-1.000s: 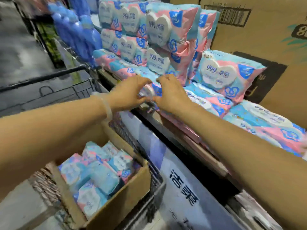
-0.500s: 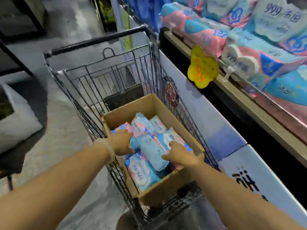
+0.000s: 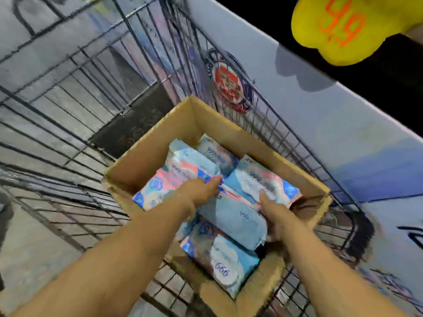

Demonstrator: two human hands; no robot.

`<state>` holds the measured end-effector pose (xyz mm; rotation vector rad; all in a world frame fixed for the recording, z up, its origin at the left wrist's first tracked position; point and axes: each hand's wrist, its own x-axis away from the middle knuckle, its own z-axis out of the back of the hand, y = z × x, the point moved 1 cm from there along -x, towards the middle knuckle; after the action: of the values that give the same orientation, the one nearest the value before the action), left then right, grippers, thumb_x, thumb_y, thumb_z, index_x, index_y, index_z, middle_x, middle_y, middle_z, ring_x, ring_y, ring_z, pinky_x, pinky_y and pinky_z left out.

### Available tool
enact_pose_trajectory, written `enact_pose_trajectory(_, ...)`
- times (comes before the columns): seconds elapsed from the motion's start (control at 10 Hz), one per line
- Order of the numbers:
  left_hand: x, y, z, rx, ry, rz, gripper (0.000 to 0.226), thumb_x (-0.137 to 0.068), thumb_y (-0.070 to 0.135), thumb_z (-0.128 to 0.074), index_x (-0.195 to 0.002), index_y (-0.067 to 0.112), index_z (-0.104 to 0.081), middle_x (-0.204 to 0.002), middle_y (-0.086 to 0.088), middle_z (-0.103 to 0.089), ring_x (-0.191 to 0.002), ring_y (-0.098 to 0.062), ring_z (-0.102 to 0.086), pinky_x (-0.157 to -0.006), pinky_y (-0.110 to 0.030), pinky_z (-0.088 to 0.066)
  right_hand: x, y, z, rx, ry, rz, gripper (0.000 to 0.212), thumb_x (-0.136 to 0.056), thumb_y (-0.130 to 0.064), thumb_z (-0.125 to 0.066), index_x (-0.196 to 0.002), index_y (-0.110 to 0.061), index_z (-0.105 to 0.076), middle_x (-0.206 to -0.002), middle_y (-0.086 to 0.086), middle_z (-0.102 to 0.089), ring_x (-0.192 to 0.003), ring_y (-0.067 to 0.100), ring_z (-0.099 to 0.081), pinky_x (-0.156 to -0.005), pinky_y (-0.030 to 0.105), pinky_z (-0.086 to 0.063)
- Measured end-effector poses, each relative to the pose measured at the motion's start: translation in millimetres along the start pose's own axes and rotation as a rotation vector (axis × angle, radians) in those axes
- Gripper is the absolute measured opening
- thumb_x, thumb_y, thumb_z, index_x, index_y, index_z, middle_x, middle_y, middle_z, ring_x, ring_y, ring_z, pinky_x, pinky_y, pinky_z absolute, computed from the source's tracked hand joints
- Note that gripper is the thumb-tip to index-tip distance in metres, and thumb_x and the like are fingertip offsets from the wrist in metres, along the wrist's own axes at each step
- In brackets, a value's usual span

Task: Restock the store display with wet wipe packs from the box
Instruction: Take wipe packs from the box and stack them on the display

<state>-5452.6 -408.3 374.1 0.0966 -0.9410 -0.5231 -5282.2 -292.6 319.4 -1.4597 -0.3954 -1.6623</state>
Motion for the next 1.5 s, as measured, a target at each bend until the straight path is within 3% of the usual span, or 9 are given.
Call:
enact_pose_trajectory(0.2, -36, 18, -14, 0.46, -0.276, 0.069, 0.033, -0.095, 0.044, -0.045, -0.074, 0.021, -0.057, -0.138, 0.0, -0.048, -0.105, -0.013, -0.054, -0.096, -0.021, -0.032, 13, -4, 13, -0.055, -0.054, -0.129, 0.055, -0.089, -0.063, -0.045, -0.111, -0.013, -0.053, -0.106, 0.015, -0.063, -0.1, 0.032, -0.062, -0.096, 0.052, -0.05)
enact_pose_trajectory(0.4, -51, 10, -20, 0.552, -0.318, 0.161, 0.051, -0.04, 0.043, -0.071, -0.088, 0.038, -0.054, -0.086, -0.002, -0.06, -0.081, -0.016, -0.053, -0.085, -0.026, -0.045, 18, 9, -3, -0.113, -0.235, -0.301, 0.066, -0.072, -0.071, -0.06, -0.111, -0.019, -0.055, -0.128, 0.008, -0.06, -0.114, 0.036, -0.058, -0.084, 0.054, -0.051)
enact_pose_trajectory(0.6, -6, 2, -2, 0.604, -0.273, 0.114, 0.016, -0.07, 0.023, -0.074, -0.082, 0.018, -0.066, -0.057, 0.001, -0.064, -0.057, -0.017, -0.053, -0.063, -0.024, -0.045, 50, 20, -15, -0.155, -0.322, -0.291, 0.039, -0.08, -0.058, -0.063, -0.088, -0.021, -0.065, -0.073, 0.001, -0.073, -0.048, 0.017, -0.066, -0.049, 0.023, -0.052)
enact_pose_trajectory(0.7, 12, -11, 14, 0.697, -0.262, 0.099, 0.062, -0.06, 0.021, -0.084, -0.114, 0.003, -0.057, -0.1, -0.016, -0.072, -0.087, -0.031, -0.067, -0.085, -0.04, -0.056, 77, 17, -7, -0.225, -0.4, -0.226, 0.026, -0.087, -0.036, -0.066, -0.071, -0.016, -0.063, -0.046, 0.0, -0.067, -0.033, 0.012, -0.061, -0.035, 0.015, -0.047)
enact_pose_trajectory(0.8, 35, -20, 33, 0.818, -0.214, 0.073, 0.096, -0.066, 0.004, -0.082, -0.143, 0.016, -0.026, -0.081, -0.001, -0.075, -0.065, -0.013, -0.071, -0.066, -0.03, -0.059, 97, 11, -10, -0.337, -0.444, -0.107, 0.015, -0.073, -0.02, -0.077, -0.08, -0.012, -0.066, -0.051, 0.002, -0.07, -0.037, 0.012, -0.063, -0.036, 0.017, -0.048)
enact_pose_trajectory(1.0, 79, -3, 67, 0.868, -0.183, -0.158, 0.057, -0.059, -0.002, -0.082, -0.11, 0.0, -0.058, -0.085, -0.009, -0.076, -0.073, -0.019, -0.072, -0.068, -0.036, -0.062, 135, -9, 1, -0.343, -0.335, 0.316, 0.023, -0.084, 0.003, -0.066, -0.104, -0.006, -0.063, -0.063, -0.005, -0.071, -0.047, 0.0, -0.064, -0.045, 0.014, -0.05)
enact_pose_trajectory(1.2, 116, 42, 95, 0.939, -0.126, -0.389, 0.109, -0.019, 0.037, -0.096, -0.116, 0.009, -0.055, -0.11, -0.013, -0.069, -0.095, -0.026, -0.068, -0.072, -0.034, -0.061, 185, -35, 50, -0.241, -0.162, 0.643, 0.027, -0.076, -0.005, -0.078, -0.098, -0.015, -0.067, -0.081, -0.006, -0.074, -0.063, -0.001, -0.069, -0.059, 0.017, -0.057)
enact_pose_trajectory(1.3, 146, 81, 116, 0.926, -0.162, -0.538, 0.067, -0.06, 0.004, -0.084, -0.119, 0.007, -0.053, -0.098, -0.008, -0.073, -0.081, -0.017, -0.073, -0.062, -0.026, -0.059, 219, -44, 81, -0.241, -0.032, 0.784, 0.064, -0.049, -0.031, -0.087, -0.107, -0.012, -0.069, -0.101, -0.001, -0.076, -0.095, 0.016, -0.073, -0.088, 0.04, -0.058)
enact_pose_trajectory(1.5, 205, 163, 143, 0.846, -0.146, -0.747, 0.074, -0.052, 0.002, -0.084, -0.119, 0.015, -0.054, -0.111, -0.014, -0.07, -0.1, -0.031, -0.068, -0.087, -0.048, -0.055, 291, -46, 152, -0.409, 0.083, 0.982, 0.061, -0.054, -0.006, -0.083, -0.113, -0.009, -0.067, -0.093, -0.007, -0.076, -0.076, 0.002, -0.07, -0.066, 0.016, -0.056)
